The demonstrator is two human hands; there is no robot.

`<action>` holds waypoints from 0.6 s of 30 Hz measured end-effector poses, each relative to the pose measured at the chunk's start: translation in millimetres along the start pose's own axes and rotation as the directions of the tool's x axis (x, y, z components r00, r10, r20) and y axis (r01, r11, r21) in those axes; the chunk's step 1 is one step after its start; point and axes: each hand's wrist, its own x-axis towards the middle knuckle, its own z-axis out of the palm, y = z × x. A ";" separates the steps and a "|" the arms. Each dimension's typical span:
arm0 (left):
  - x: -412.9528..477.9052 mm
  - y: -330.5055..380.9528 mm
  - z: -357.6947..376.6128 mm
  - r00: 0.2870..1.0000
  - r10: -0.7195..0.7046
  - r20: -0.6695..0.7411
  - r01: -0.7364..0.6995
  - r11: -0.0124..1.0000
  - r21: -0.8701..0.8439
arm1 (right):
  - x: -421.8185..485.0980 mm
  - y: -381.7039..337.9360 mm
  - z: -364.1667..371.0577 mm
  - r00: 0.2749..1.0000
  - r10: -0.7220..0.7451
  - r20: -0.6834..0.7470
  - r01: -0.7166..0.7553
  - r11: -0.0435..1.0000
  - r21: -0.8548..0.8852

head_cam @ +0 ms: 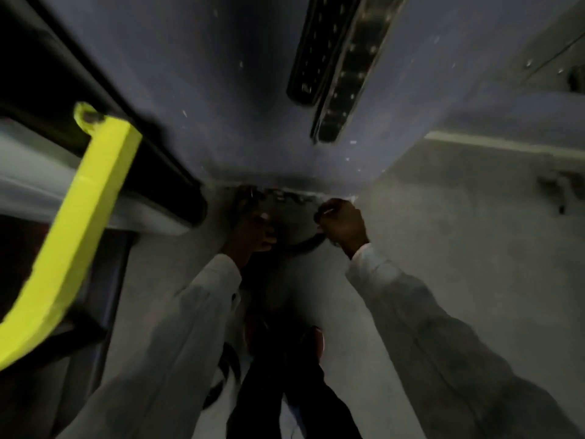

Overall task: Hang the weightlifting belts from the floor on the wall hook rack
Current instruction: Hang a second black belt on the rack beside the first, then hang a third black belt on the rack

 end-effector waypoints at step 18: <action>326.4 -268.2 -19.8 0.962 -0.257 -0.092 0.257 0.966 -0.015 | 249.9 244.2 314.9 0.902 0.108 0.419 0.165 0.809 -0.564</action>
